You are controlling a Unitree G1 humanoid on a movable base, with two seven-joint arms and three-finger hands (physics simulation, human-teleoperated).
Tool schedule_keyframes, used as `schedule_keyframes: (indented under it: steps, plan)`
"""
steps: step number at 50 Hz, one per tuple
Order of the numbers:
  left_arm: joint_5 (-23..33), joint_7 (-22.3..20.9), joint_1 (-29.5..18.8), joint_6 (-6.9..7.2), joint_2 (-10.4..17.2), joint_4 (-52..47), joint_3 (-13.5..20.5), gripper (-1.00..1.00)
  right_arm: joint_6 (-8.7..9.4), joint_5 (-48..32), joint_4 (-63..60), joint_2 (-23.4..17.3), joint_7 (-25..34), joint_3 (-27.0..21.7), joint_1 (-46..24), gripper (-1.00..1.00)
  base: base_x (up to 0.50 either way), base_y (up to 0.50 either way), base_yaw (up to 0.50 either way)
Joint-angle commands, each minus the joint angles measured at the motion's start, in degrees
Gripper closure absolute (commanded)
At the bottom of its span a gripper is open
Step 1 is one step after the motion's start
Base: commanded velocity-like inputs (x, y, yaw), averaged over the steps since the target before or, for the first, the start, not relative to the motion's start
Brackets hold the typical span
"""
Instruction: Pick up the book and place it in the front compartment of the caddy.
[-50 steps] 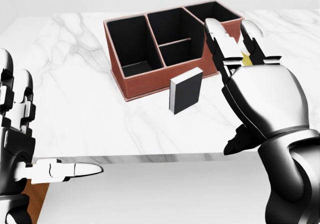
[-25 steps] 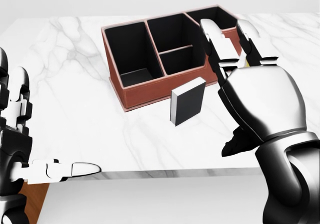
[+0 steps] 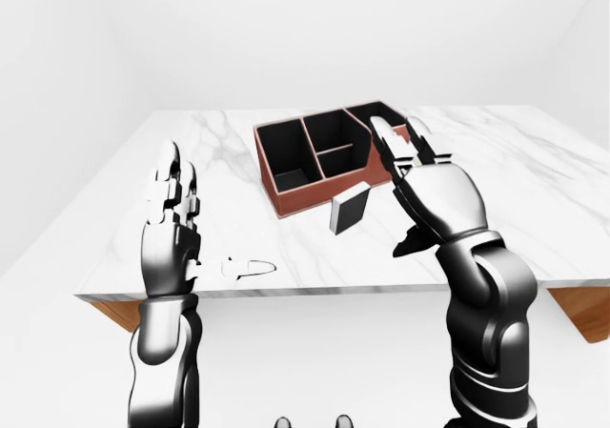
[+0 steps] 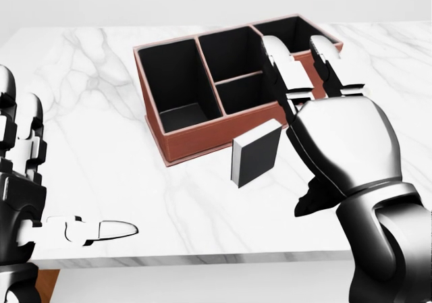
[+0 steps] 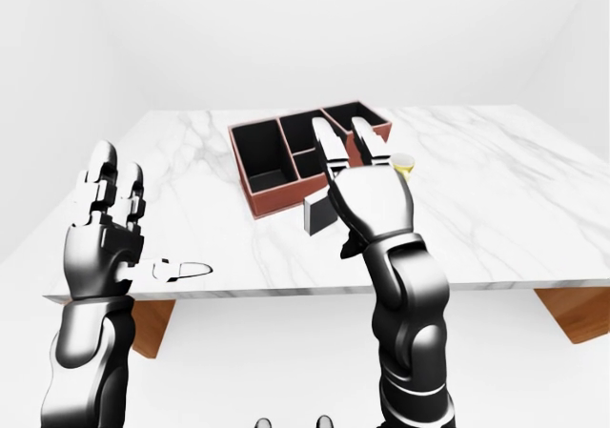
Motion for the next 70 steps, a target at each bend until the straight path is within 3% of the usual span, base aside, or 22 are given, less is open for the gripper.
schedule_keyframes:
  steps: [1,70]
  plan:
    - [0.02,-0.08,0.20,0.00,0.03,0.68,0.12,-1.00,-0.55,-0.19,-0.27,0.25,0.03,0.22,0.86,-1.00,0.15,0.00,0.00]
    - [0.69,0.04,-0.07,0.00,-0.11,0.32,-0.78,-1.00,-3.91,-1.99,1.74,0.85,-1.74,1.30,5.45,-1.00,0.16,0.00,0.00]
